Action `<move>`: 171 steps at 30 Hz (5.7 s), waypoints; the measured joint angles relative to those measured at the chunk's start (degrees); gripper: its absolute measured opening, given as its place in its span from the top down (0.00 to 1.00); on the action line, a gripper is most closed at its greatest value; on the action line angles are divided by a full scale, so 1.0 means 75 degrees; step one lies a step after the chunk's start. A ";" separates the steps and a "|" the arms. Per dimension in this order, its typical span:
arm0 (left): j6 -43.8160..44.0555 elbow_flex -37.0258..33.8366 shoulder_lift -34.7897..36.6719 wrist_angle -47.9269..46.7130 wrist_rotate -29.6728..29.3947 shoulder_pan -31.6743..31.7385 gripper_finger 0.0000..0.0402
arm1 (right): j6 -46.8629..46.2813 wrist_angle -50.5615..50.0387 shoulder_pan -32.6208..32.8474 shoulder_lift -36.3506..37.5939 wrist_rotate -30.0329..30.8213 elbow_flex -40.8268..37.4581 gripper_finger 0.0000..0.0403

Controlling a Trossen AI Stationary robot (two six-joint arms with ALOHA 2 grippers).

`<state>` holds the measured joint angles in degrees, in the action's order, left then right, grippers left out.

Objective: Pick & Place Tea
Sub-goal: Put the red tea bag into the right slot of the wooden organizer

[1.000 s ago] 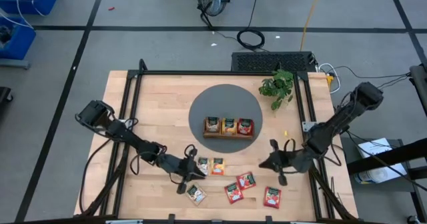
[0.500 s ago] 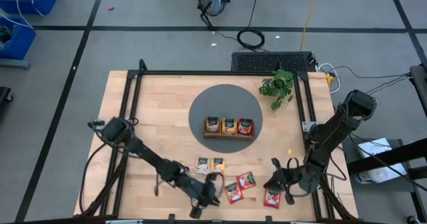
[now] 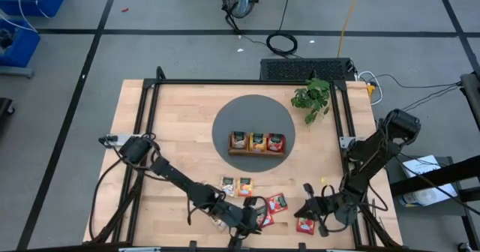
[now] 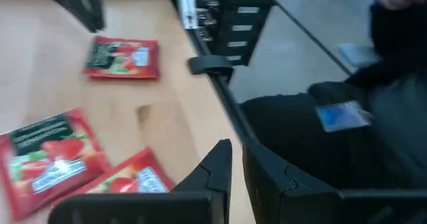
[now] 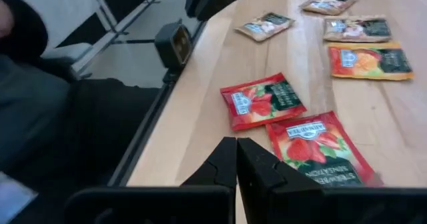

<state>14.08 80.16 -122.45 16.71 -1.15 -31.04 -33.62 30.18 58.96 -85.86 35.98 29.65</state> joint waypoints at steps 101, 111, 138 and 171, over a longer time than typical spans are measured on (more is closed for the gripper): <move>-0.0426 0.0501 -0.1536 0.0118 -0.0425 0.1053 0.90 | -0.6521 -0.4029 -0.1661 -0.1386 -0.1923 0.1597 0.55; -0.0360 0.0501 -0.1536 0.0179 -0.0415 0.1171 0.90 | -0.6194 -0.4032 -0.1664 -0.1399 -0.1879 0.1588 0.55; -0.0057 0.0883 -0.2011 0.0350 -0.0081 0.1281 0.90 | -0.6334 -0.4055 -0.1705 -0.1408 -0.1802 0.1072 0.55; -0.1200 0.0861 -0.2009 0.0221 -0.0272 0.1182 0.90 | -0.3132 -0.1939 -0.1657 -0.1443 -0.0654 0.0746 0.99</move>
<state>5.08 86.62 -137.52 18.37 -3.19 -22.17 -57.11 15.64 46.53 -96.68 31.08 35.24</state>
